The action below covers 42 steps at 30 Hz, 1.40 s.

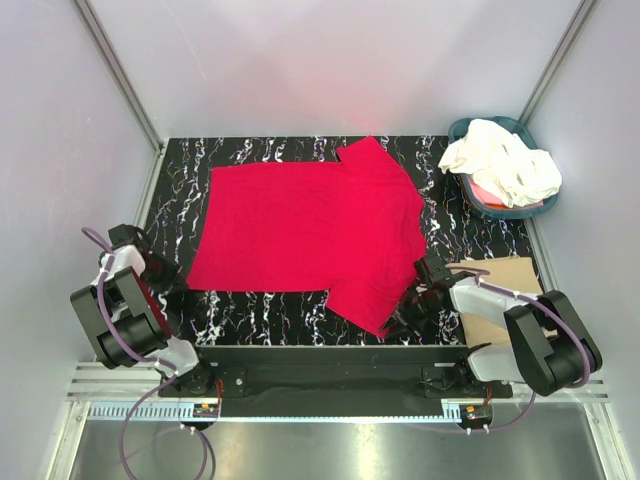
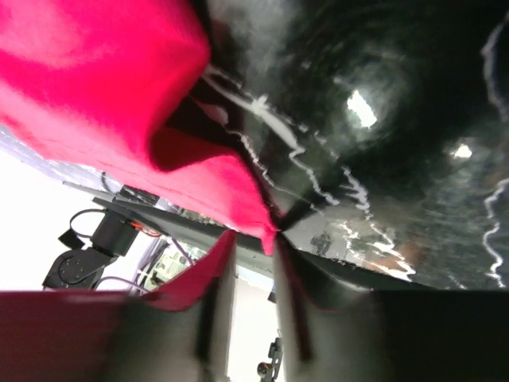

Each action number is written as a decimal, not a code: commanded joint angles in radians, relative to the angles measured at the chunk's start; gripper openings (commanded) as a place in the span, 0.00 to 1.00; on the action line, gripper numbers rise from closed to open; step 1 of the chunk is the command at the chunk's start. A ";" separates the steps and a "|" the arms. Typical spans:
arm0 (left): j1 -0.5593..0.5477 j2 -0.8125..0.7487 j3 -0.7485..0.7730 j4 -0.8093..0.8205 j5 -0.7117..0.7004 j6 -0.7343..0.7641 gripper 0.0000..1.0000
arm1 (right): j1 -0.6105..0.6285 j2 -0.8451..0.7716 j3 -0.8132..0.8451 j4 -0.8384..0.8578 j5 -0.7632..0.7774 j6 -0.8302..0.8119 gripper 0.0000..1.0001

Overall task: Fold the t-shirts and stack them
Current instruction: Fold the tshirt

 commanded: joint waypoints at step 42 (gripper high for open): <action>-0.063 -0.167 0.022 -0.026 -0.048 -0.047 0.00 | -0.057 -0.217 0.359 -0.396 0.152 -0.253 0.00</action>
